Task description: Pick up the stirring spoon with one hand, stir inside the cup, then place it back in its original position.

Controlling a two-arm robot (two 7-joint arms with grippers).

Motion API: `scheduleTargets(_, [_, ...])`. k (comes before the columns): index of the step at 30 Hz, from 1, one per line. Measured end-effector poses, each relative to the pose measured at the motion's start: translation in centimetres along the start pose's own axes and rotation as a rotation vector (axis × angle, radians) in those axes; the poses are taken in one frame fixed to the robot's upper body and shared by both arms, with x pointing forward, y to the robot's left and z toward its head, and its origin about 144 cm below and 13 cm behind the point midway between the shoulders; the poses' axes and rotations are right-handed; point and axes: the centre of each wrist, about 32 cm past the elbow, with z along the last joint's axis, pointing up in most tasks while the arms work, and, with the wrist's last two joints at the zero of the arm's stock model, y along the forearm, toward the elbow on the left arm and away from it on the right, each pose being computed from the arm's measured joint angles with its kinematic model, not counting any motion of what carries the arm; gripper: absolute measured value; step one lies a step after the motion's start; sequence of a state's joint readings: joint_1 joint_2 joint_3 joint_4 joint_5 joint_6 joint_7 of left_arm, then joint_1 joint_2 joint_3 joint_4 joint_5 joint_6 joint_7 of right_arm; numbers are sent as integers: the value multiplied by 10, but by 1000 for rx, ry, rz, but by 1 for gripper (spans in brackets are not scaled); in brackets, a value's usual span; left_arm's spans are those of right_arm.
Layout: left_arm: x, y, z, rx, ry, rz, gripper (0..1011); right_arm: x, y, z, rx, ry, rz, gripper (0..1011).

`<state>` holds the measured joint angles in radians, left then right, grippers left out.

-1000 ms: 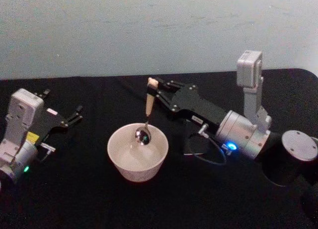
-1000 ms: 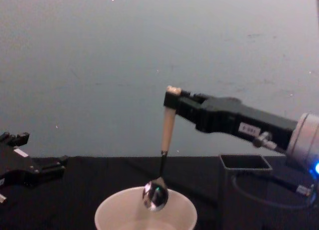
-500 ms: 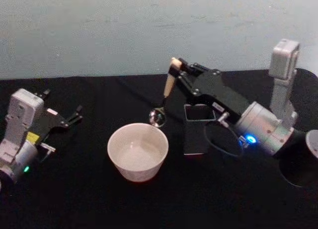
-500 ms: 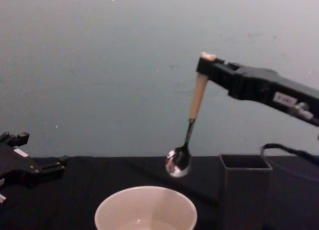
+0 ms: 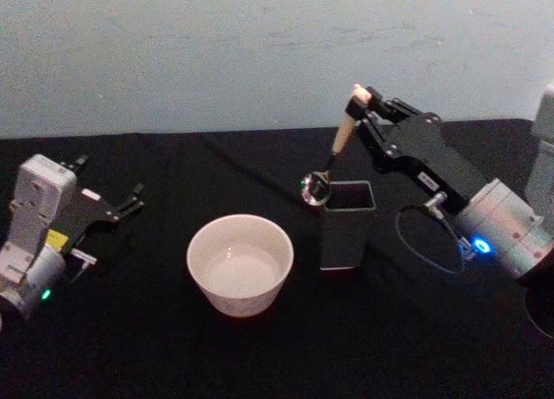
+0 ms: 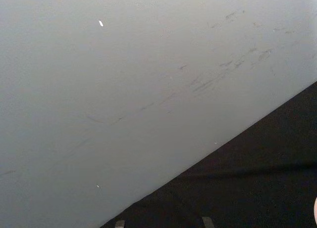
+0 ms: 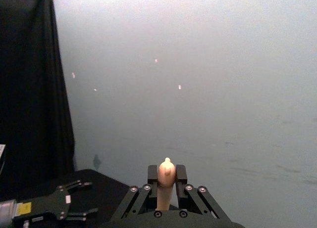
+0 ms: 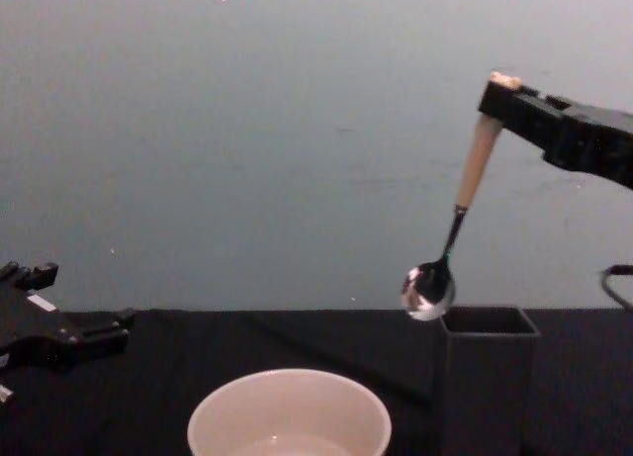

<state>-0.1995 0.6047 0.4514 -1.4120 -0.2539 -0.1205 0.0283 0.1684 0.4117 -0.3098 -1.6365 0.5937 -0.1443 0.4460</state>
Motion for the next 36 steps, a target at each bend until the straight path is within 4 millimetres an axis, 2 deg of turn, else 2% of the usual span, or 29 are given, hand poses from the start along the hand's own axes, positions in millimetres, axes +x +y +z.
scheduleTargets(5, [0, 0, 0, 0, 0, 0, 1001, 1, -12, 3, 1, -11, -40, 214])
scheduleTargets(14, [0, 0, 0, 0, 0, 0, 1001, 3, -21, 3, -7, -30, -83, 214])
scheduleTargets(36, [0, 0, 0, 0, 0, 0, 1001, 13, -18, -17, -64, 12, -127, 214])
